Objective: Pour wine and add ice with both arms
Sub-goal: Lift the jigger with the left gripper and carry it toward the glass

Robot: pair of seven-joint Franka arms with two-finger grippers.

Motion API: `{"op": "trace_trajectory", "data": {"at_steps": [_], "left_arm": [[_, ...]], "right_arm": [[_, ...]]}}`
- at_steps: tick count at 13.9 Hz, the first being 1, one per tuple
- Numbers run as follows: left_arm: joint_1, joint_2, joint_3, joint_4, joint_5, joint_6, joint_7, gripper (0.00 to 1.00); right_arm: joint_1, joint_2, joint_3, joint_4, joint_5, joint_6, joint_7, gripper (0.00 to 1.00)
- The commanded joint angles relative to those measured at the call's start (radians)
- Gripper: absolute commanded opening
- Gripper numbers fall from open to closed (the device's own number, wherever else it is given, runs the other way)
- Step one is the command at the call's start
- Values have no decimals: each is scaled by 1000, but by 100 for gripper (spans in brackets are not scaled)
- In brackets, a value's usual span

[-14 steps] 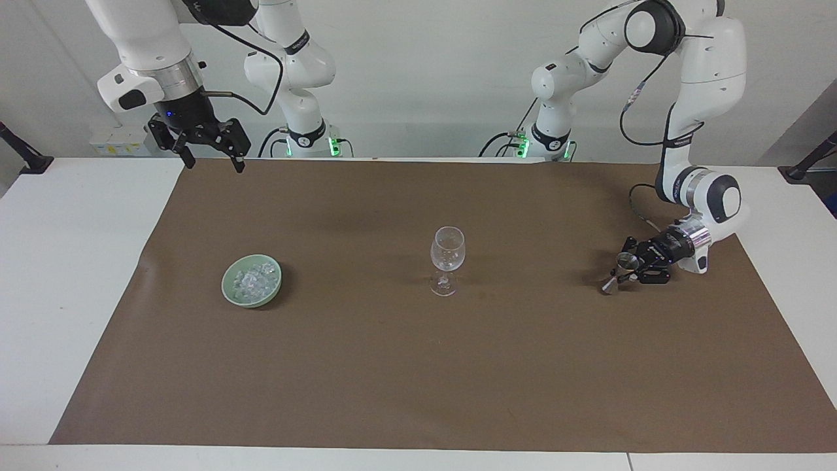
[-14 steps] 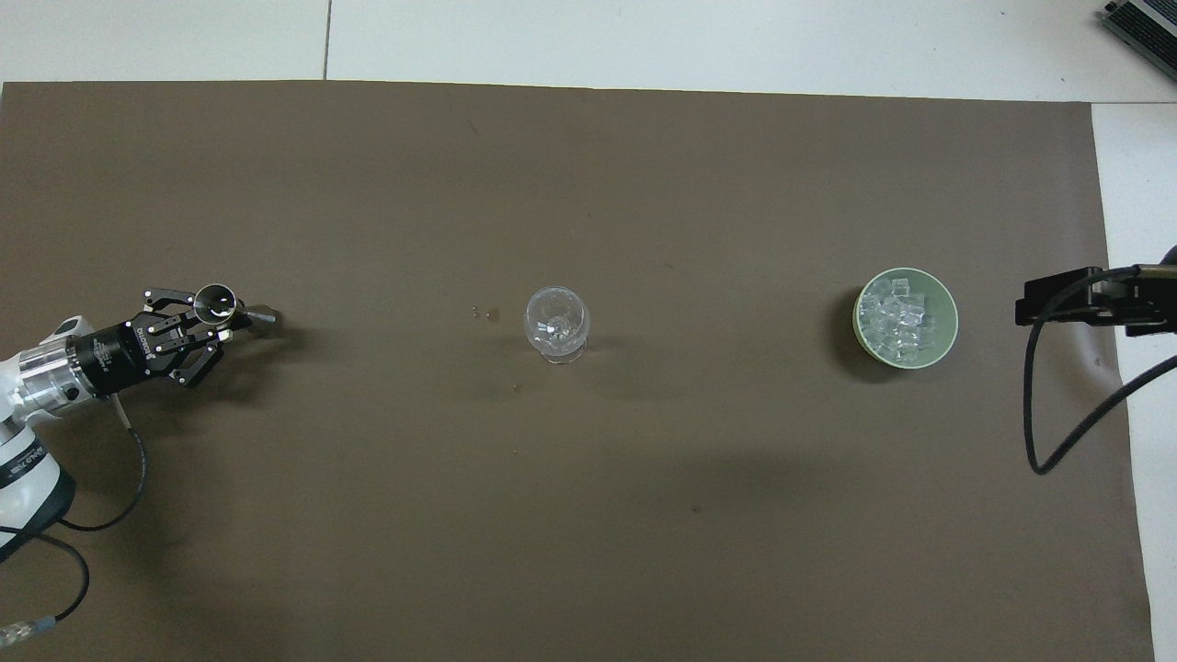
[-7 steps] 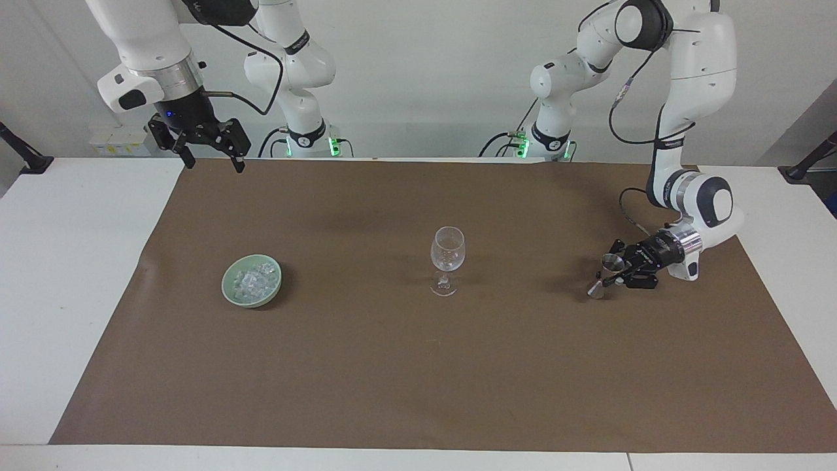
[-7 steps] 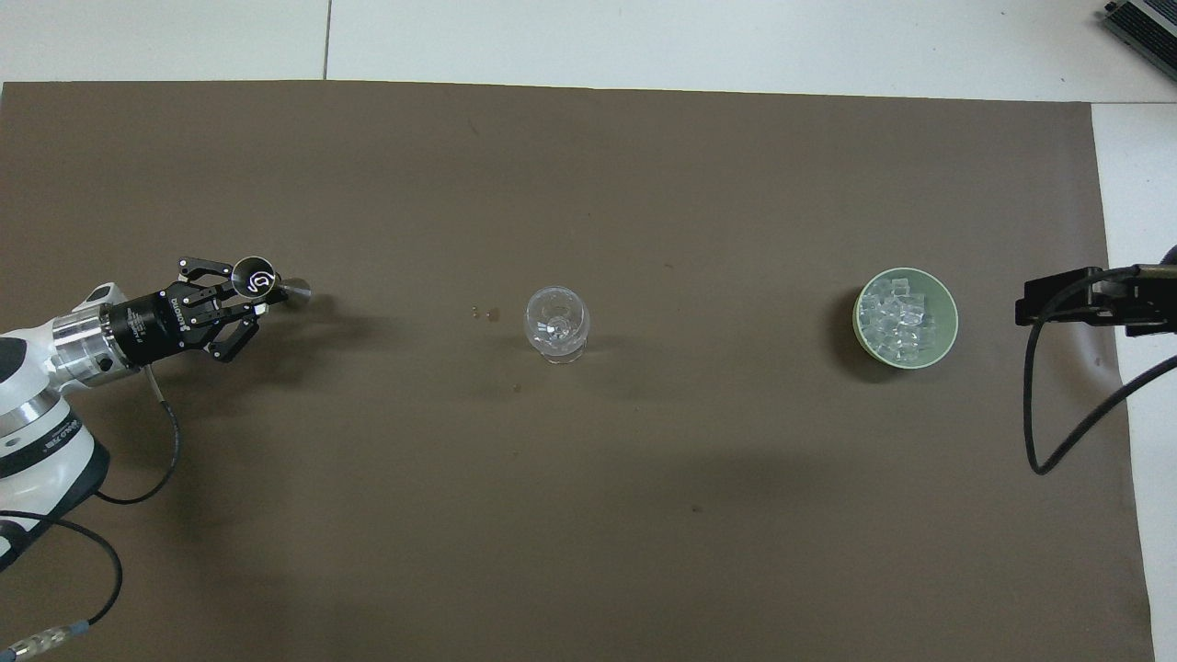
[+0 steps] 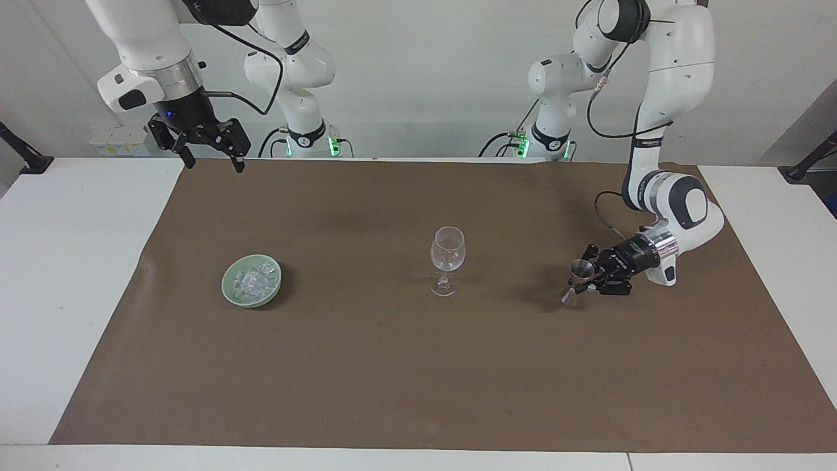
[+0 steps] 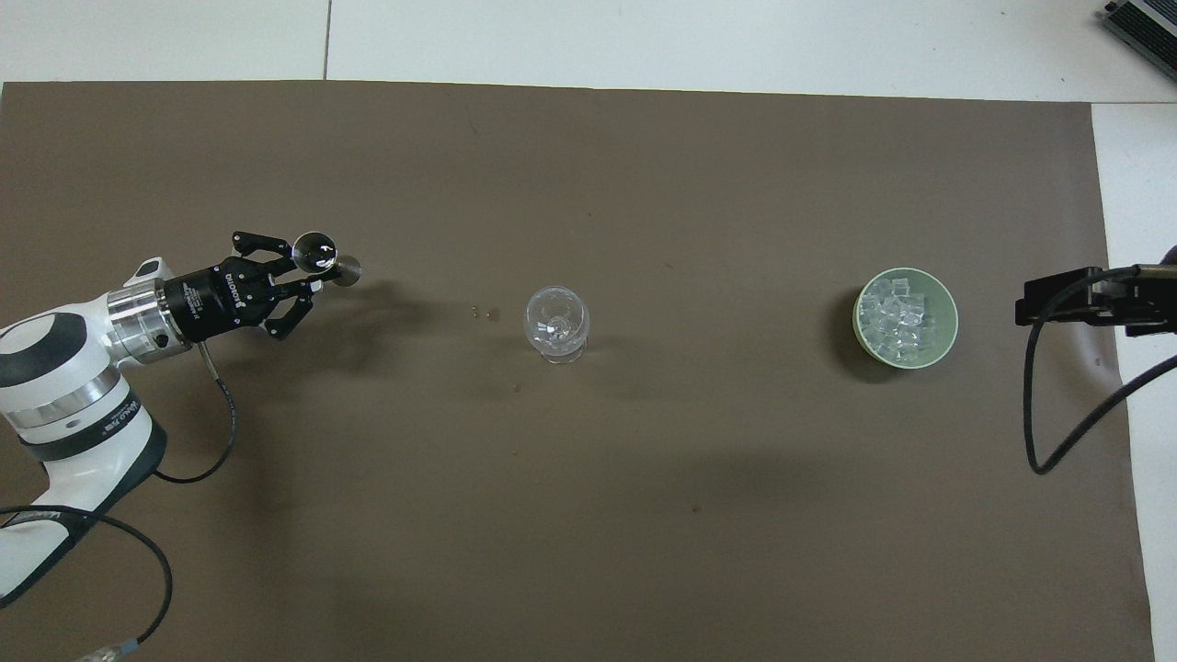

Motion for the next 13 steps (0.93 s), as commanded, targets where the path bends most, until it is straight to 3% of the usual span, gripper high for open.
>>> {"op": "trace_trajectory", "data": {"at_steps": [1,7,13], "left_arm": [[-58,-72,14,-50,-52,68,-22,0],[-118,-200,14,-135,-84,171,-36,0],[-253,-308,13,-172,-125,366,-77,0]], "right_arm": [[-7,-21,2,-23,17,6,-26,100],[-7,-21,2,-23,17,6,-26,100],[-7,-21,2,-23,17,6,-26,100]]}}
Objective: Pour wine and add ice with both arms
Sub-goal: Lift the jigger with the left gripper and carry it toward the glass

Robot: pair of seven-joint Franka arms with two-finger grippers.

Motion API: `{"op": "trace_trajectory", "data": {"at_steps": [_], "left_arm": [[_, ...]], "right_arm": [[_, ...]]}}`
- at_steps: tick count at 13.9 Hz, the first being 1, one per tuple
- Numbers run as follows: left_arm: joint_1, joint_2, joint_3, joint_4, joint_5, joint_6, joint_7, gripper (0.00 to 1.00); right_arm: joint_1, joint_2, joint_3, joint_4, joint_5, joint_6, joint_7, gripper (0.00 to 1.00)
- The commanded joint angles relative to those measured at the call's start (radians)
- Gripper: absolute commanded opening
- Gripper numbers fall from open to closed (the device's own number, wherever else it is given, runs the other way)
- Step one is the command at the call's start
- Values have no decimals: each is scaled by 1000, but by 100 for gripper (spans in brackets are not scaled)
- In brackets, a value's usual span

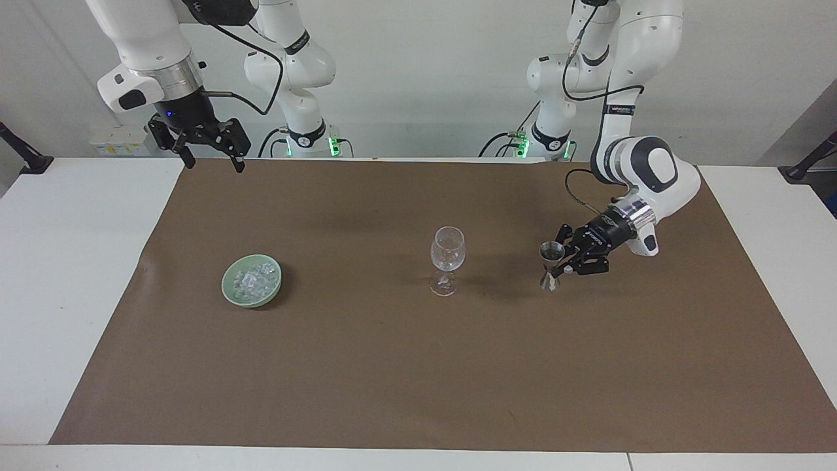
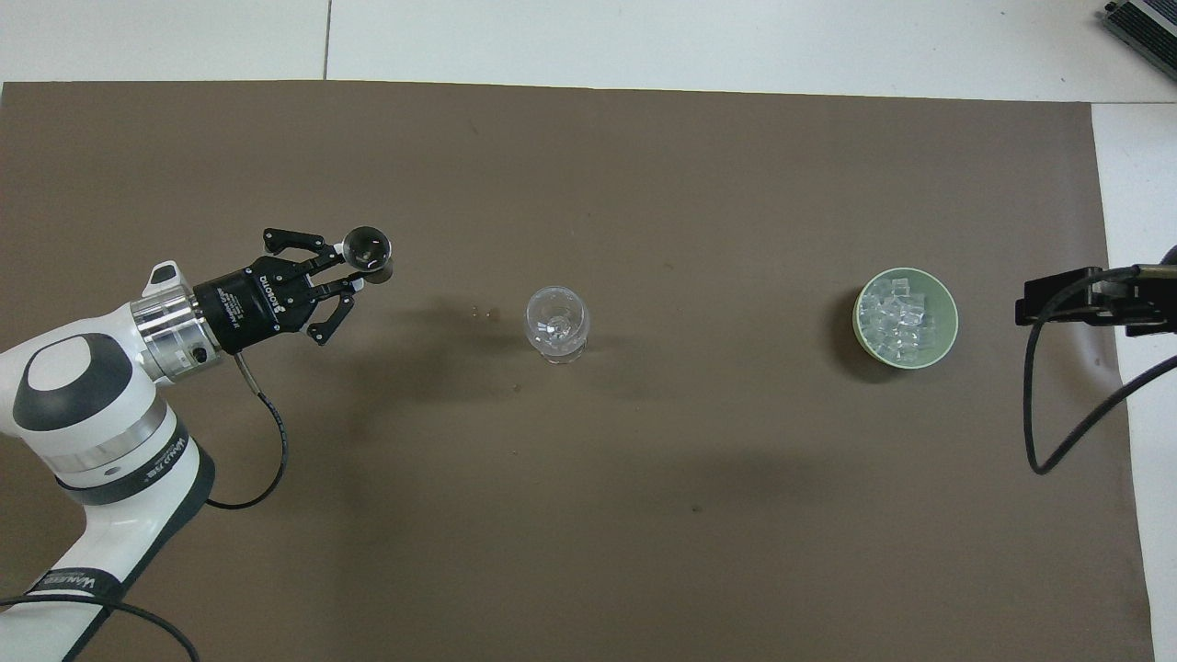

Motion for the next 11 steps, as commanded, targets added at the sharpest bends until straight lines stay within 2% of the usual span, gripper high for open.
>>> {"op": "trace_trajectory", "data": {"at_steps": [1,11], "left_arm": [[-77,-61,14,-42,-52,92,-15,0],[-239,-94,8,-10,-63,335,-31,0]], "right_arm": [[-7,-21,2,-23,17,6,-26,100],[-7,-21,2,-23,17,6,-26,100]]}}
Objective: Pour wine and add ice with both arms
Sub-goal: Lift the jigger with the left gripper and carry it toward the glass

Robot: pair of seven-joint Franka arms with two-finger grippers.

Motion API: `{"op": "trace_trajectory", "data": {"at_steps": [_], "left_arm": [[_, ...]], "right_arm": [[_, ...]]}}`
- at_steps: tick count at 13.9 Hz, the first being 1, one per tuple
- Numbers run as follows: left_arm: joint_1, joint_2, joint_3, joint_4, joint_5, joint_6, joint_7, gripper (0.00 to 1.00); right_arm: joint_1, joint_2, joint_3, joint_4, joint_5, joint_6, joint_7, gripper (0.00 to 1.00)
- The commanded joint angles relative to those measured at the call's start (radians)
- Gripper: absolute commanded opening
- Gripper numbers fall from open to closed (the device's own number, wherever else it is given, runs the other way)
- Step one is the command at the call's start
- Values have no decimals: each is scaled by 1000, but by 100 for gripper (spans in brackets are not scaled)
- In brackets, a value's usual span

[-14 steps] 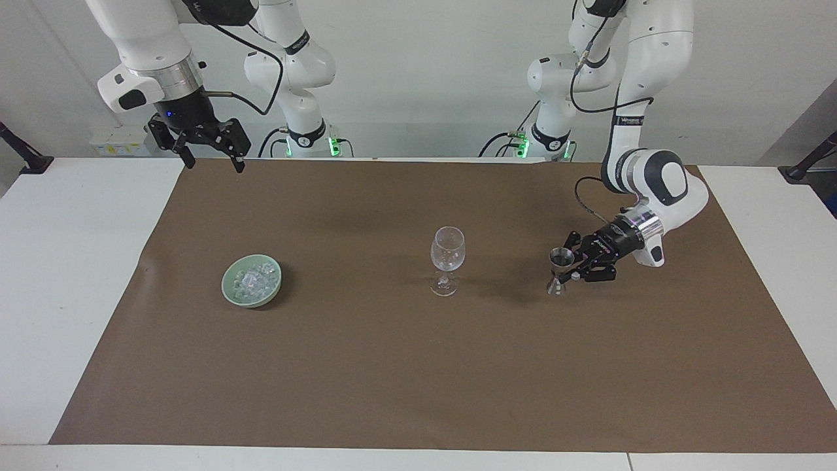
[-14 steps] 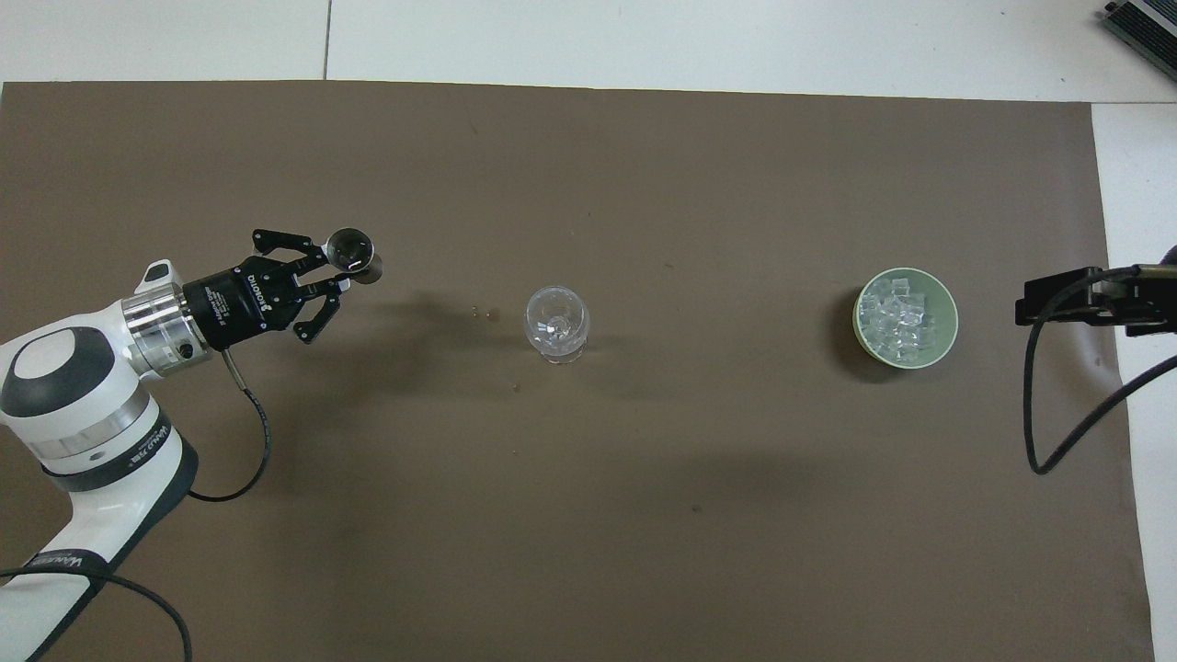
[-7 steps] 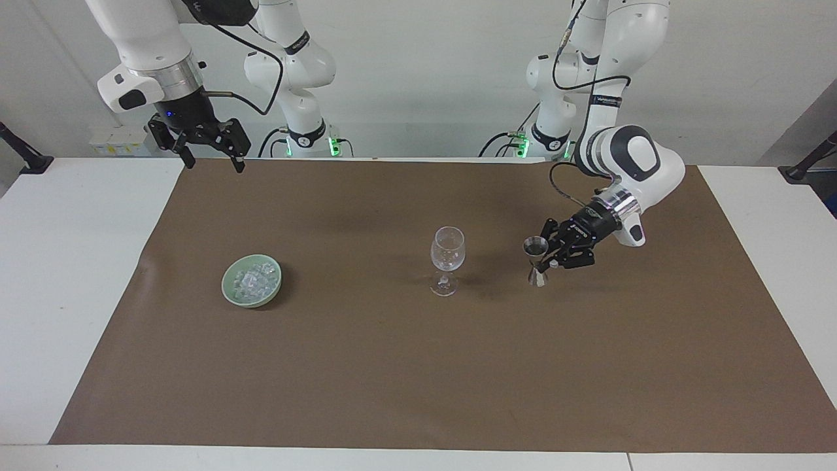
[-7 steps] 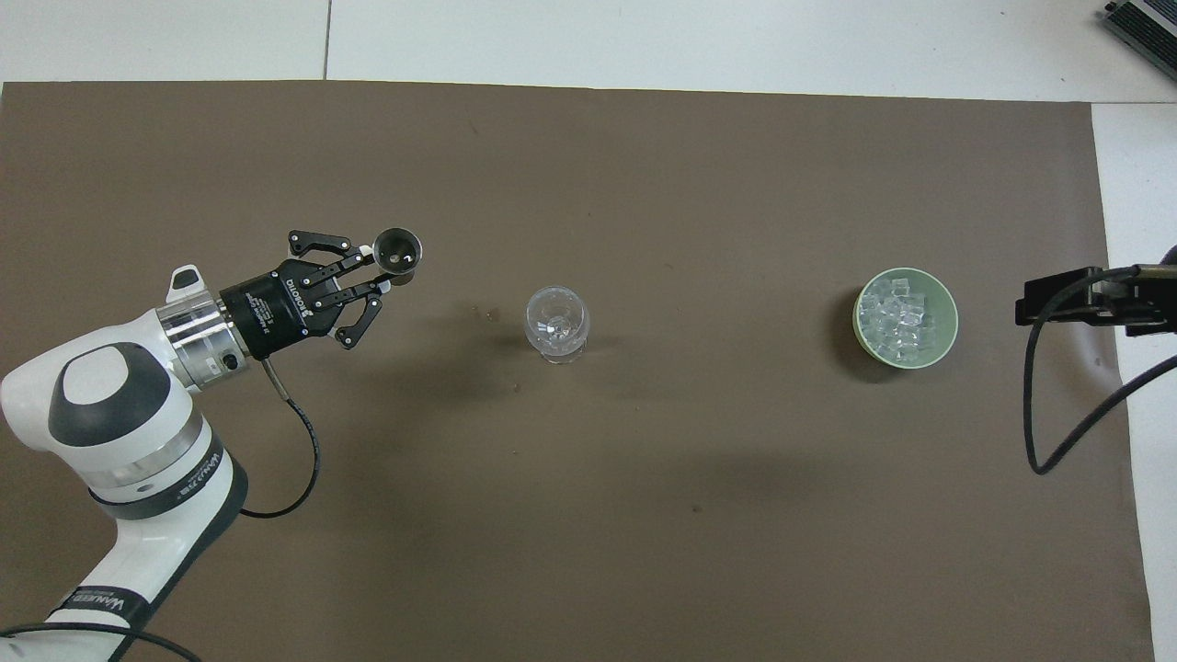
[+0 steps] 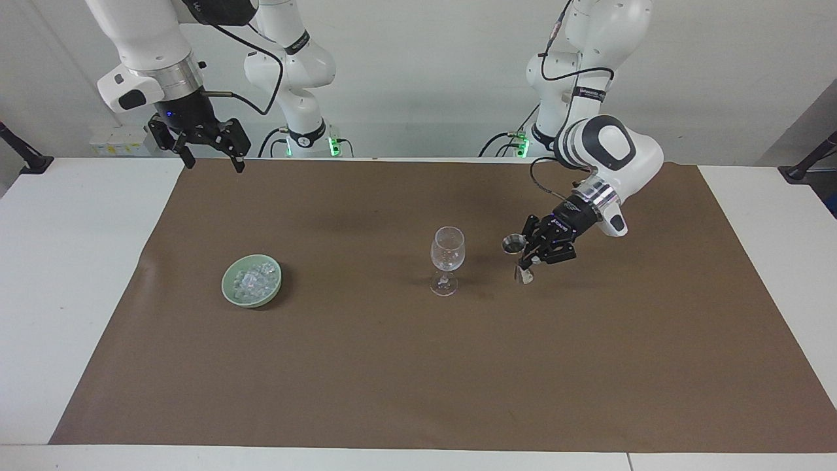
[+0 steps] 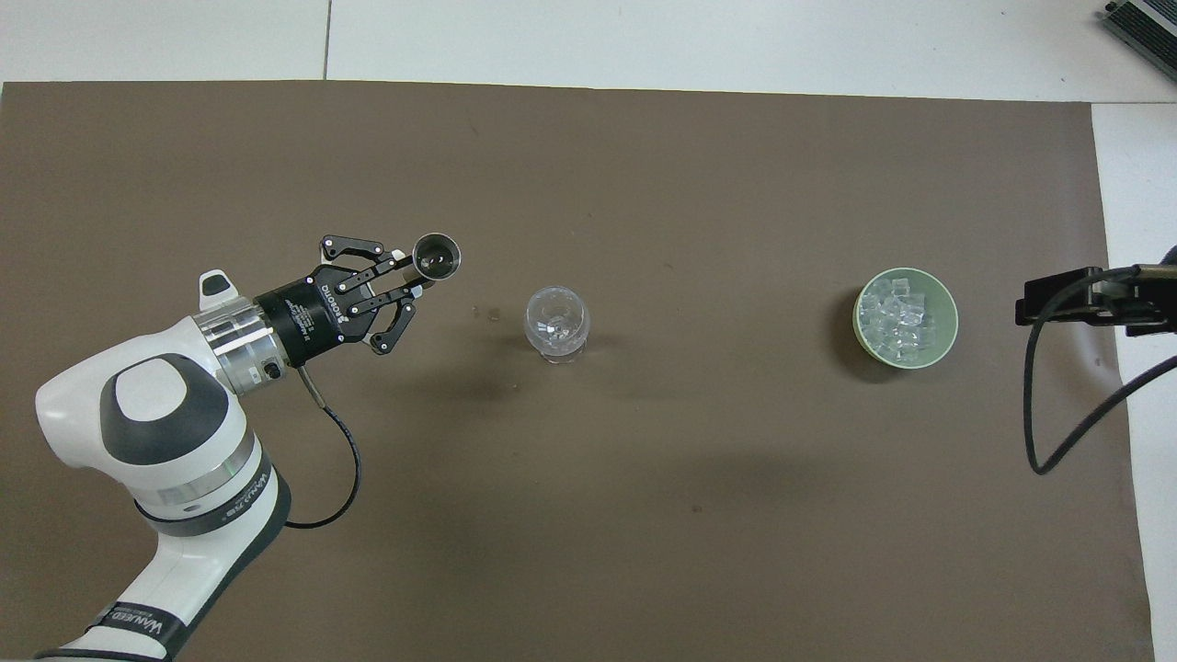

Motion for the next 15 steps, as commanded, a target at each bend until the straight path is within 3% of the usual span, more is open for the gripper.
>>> {"op": "trace_trajectory", "data": {"at_steps": [1,15], "left_arm": [[-56,-30,6,3,-21,81,-16,0],[-140,-12,-65,58,-7,319,-2,0]], "right_arm": [[-7,-21,2,-23,17,6,-26,100],[-7,-21,2,-23,17,6,-26,100]]}}
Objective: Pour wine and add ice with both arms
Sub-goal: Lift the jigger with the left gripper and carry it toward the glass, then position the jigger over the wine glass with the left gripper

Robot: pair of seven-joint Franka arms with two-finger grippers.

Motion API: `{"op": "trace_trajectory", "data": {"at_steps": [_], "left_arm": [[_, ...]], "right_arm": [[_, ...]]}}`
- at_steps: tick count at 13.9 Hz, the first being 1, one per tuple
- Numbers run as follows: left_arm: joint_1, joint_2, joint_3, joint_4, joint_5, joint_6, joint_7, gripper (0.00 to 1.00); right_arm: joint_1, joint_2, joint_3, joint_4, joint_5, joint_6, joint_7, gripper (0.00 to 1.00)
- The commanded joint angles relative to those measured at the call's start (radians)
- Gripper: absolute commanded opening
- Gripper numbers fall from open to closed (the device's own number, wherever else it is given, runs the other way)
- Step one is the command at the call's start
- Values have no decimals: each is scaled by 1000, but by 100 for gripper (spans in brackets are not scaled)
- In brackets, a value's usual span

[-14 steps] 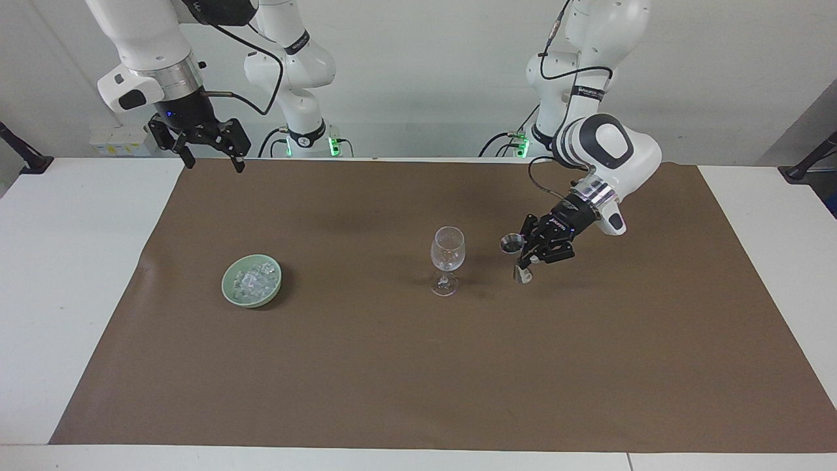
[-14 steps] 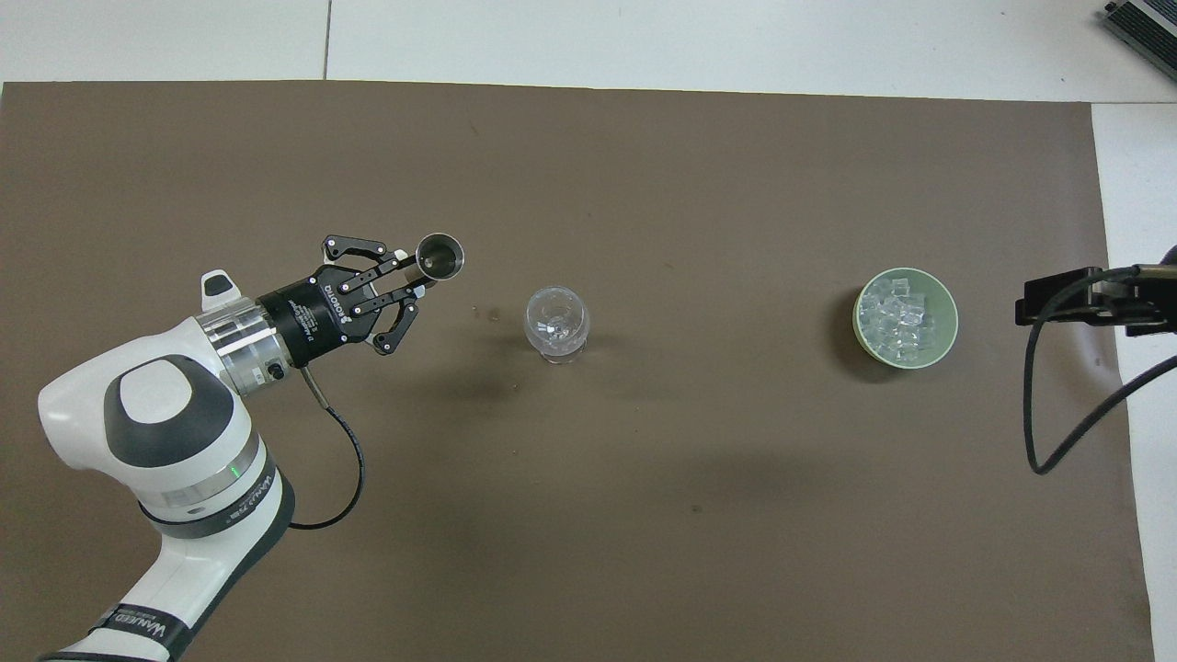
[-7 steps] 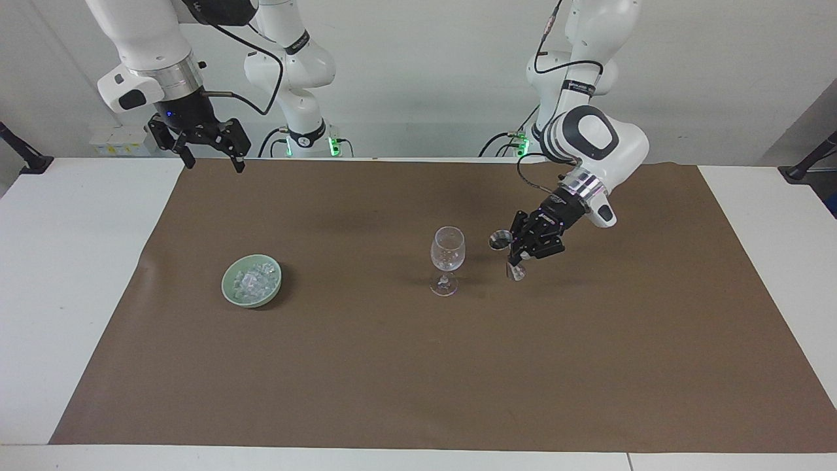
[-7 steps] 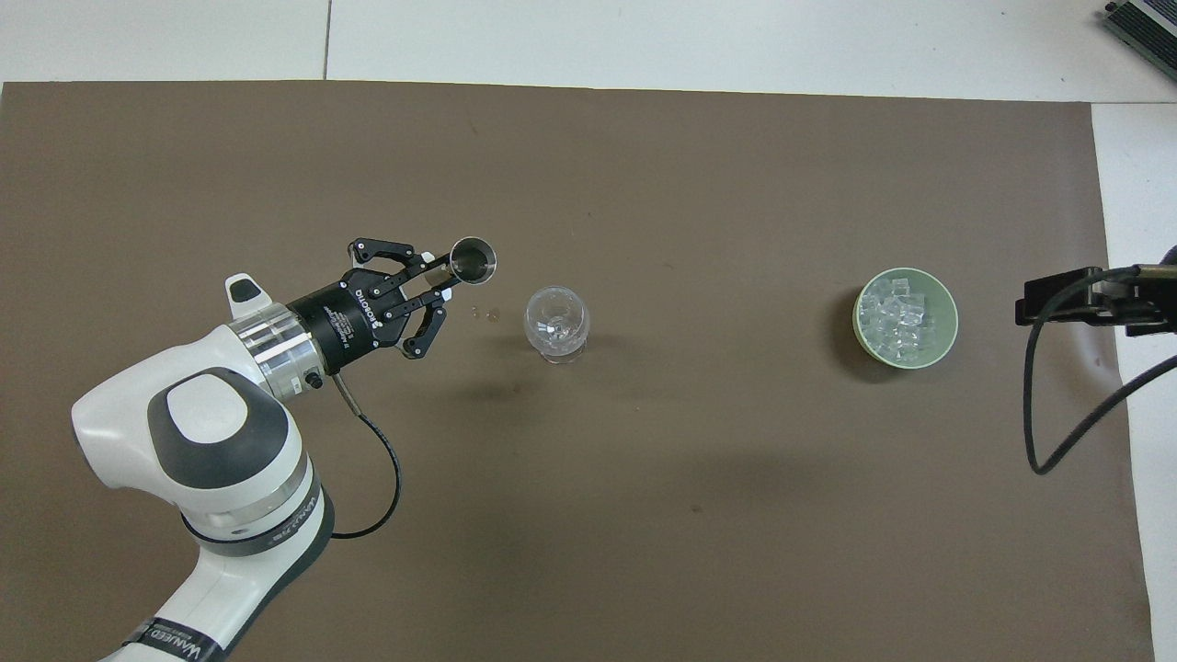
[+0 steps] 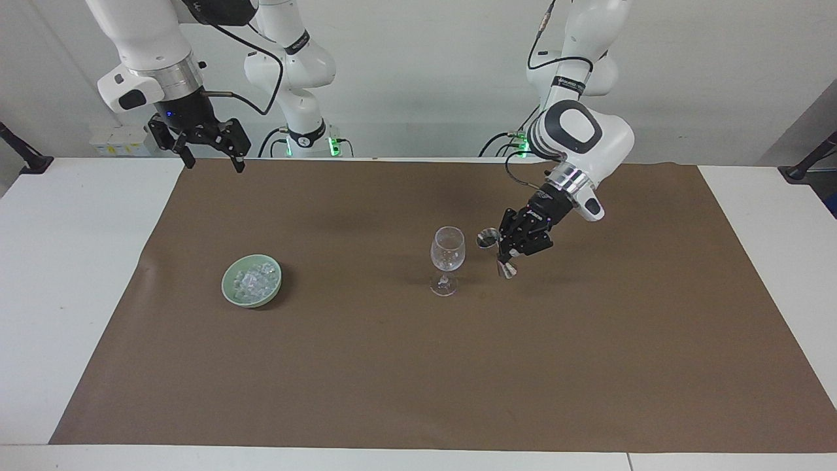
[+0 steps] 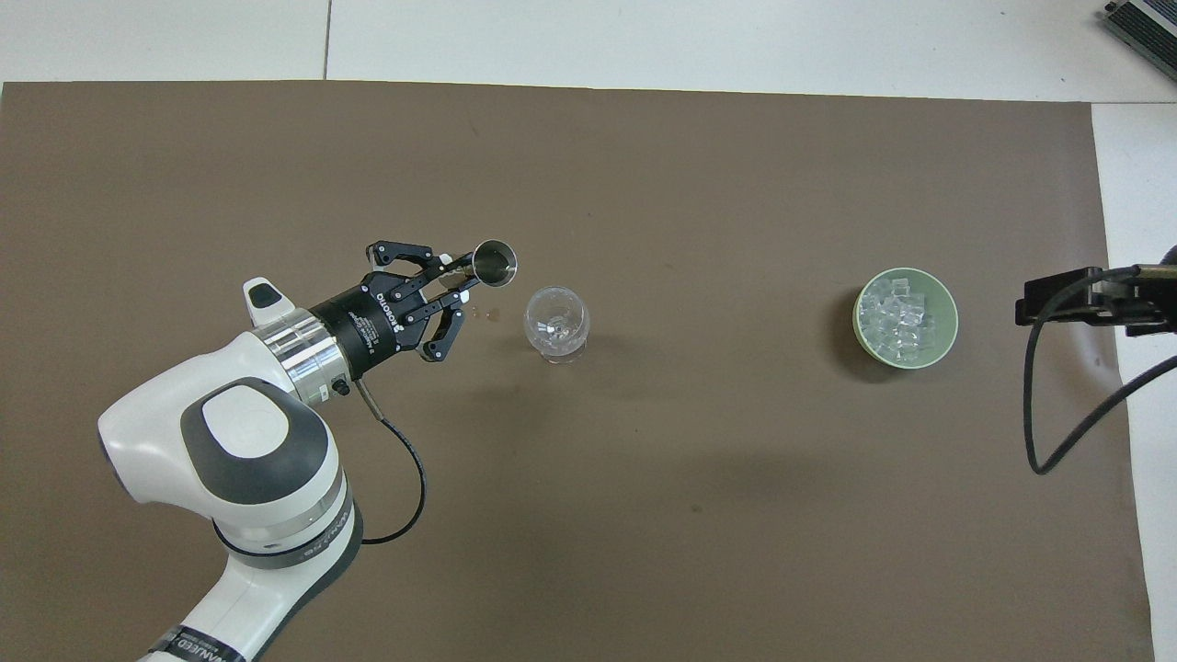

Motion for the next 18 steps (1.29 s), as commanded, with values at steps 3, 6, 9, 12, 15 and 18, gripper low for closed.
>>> {"op": "trace_trajectory", "data": {"at_steps": [3,6,9,12,15,18], "left_arm": [[-24,5,-14,32,1,86,24,0],[-38,5,-20,33,10,107,44,0],[-58,5,-22,33,10,139,80,0],[-64,6,-23,32,11,140,122,0],[-78,6,-22,27,11,163,162,0],[-82,2,-22,21,16,165,183,0]], "right_arm": [[-7,-21,2,-23,17,6,-26,100],[-7,-21,2,-23,17,6,-26,100],[-7,-21,2,-23,17,6,-26,100],[-7,-21,1,-23,17,6,-26,100],[-7,-21,2,-23,17,6,-26,100],[-7,-21,2,-23,17,6,-26,100]]}}
